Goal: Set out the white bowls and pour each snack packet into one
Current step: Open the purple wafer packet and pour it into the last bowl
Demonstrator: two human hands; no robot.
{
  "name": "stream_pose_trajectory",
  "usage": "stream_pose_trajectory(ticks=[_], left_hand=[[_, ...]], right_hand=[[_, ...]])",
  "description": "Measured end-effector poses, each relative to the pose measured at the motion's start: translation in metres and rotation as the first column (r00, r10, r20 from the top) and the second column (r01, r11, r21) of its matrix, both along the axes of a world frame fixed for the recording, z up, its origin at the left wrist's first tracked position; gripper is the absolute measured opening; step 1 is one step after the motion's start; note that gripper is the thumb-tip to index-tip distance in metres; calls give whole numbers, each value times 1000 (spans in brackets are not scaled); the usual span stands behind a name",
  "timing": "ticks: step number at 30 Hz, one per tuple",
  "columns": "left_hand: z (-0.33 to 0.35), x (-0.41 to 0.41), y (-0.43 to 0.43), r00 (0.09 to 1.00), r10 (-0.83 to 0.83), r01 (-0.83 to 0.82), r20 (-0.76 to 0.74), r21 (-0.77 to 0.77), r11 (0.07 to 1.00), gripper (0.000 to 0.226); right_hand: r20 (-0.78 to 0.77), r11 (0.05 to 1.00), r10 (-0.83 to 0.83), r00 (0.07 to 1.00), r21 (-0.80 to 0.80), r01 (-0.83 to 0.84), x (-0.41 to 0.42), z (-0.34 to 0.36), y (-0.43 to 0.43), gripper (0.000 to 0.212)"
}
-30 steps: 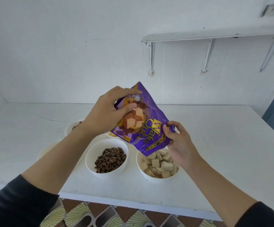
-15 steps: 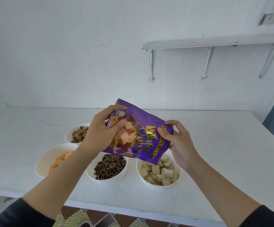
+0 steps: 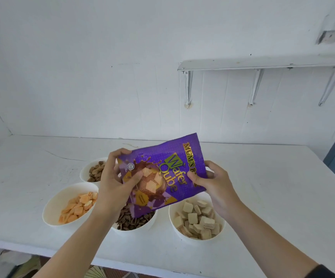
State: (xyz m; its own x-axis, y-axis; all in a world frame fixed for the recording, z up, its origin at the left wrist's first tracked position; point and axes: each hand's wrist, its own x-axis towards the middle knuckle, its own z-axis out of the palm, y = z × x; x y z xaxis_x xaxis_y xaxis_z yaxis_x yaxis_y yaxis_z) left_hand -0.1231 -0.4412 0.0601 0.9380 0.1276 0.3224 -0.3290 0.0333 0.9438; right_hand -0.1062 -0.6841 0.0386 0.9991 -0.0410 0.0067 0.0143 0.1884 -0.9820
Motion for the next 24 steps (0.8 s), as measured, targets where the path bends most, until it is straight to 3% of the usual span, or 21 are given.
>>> stream_pose_trajectory(ticks=[3, 9, 12, 17, 21, 24], left_hand=[[-5, -1, 14, 1000, -10, 13, -24, 144, 990, 53], [-6, -9, 41, 995, 15, 15, -95, 309, 951, 45], [8, -11, 64, 987, -1, 55, -162, 327, 943, 44], [30, -22, 104, 975, -47, 140, -215, 442, 886, 24], [42, -39, 127, 925, -222, 360, -308, 525, 772, 62], [46, -51, 140, 957, -154, 269, -247, 544, 795, 61]], right_hand=[[61, 997, -61, 996, -40, 64, 6, 5, 5, 5], [228, 956, -91, 969, -252, 148, 24, 20, 29, 14], [291, 938, 1, 957, -333, 100, 37, 34, 45, 7], [300, 893, 210, 931, -445, -58, 54, 63, 74, 4], [260, 812, 421, 869, -534, -234, 59, 78, 112, 2], [261, 728, 559, 787, -610, -314, 55, 83, 153, 3]])
